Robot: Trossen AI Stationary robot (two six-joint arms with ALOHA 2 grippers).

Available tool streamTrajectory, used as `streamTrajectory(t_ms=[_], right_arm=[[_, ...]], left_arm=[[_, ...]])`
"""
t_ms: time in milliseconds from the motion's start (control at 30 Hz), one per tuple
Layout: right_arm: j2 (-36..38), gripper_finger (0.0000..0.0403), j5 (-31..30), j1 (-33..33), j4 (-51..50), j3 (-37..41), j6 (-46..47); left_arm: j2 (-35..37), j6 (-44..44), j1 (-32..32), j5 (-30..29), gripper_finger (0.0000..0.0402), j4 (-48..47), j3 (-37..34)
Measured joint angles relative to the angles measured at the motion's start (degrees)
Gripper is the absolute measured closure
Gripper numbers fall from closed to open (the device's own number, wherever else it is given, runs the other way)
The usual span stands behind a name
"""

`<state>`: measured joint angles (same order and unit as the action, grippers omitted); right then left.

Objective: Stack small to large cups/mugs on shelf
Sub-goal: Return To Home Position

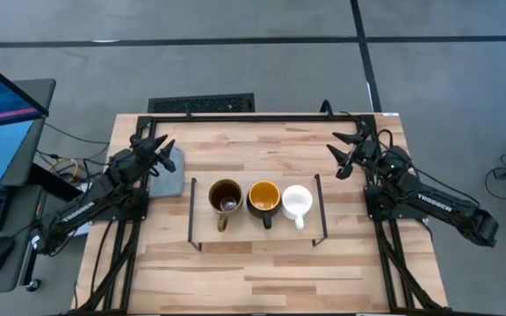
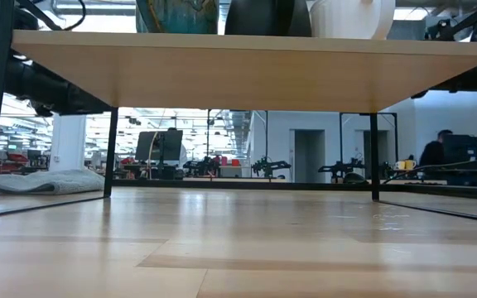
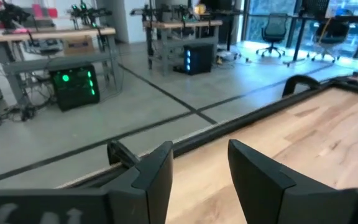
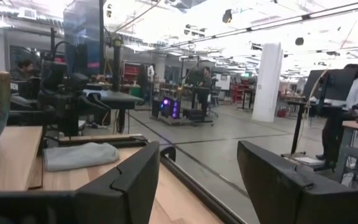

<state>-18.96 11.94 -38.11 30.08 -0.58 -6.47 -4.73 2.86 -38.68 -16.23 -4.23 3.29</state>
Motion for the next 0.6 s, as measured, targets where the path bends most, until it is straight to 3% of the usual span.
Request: streamTrajectory(t_ms=[400, 600], right_arm=[[3.9, 0.0163, 4.7, 0.2, -0.2, 0.0, 0.5], [10.7, 0.0163, 4.7, 0.2, -8.4, 0.0, -1.1]], left_arm=[[0.0, 0.2, 0.0, -0.6, 0.0255, 0.2, -0.1], [0.0, -0.1, 0.0, 0.6, 0.0255, 0.1, -0.1]])
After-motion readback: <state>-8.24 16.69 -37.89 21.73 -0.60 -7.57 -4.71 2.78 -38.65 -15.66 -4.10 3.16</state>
